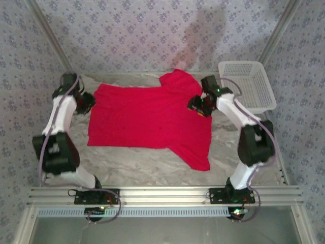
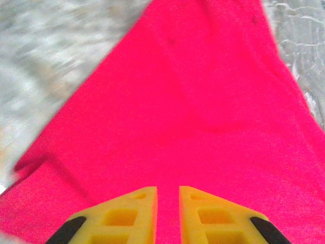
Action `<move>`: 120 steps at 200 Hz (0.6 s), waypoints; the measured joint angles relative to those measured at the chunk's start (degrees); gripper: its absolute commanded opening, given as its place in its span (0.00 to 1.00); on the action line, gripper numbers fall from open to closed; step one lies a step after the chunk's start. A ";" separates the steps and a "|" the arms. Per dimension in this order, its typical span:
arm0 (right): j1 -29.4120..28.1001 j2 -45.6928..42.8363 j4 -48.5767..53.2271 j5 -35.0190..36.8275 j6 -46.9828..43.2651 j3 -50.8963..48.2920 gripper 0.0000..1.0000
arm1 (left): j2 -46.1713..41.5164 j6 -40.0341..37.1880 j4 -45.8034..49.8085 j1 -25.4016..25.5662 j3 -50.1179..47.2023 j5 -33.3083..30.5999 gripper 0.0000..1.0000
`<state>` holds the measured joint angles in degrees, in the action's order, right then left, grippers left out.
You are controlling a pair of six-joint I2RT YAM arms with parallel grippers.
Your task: Fold the inside-out t-shirt
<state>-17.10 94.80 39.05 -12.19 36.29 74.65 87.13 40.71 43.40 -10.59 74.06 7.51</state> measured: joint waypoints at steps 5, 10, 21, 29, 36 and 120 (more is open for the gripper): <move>-0.83 -2.75 -0.04 0.42 -0.24 -3.21 0.60 | -2.36 0.09 -0.17 -1.27 -2.93 0.26 0.19; -1.75 -5.22 0.09 1.11 -0.42 -6.16 0.60 | -4.66 0.11 -0.22 -2.93 -6.01 0.52 0.19; -3.98 -10.23 1.64 2.84 -0.46 -12.46 0.60 | -7.61 0.02 0.07 -6.12 -11.80 0.68 0.19; -5.42 -12.90 2.86 3.93 -0.57 -15.98 0.60 | -8.39 -0.20 0.52 -7.58 -15.06 0.83 0.19; -6.71 -15.30 4.02 4.83 -0.35 -18.93 0.60 | -8.70 -0.59 0.92 -8.33 -17.22 0.85 0.20; -11.17 -31.04 13.03 9.88 4.50 -29.66 0.62 | -5.22 -1.86 -4.07 -10.80 -26.47 4.48 0.29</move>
<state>-28.27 63.77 52.07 -2.31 40.80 44.99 81.91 38.85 39.33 -21.39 47.59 11.99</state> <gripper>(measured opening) 0.614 0.285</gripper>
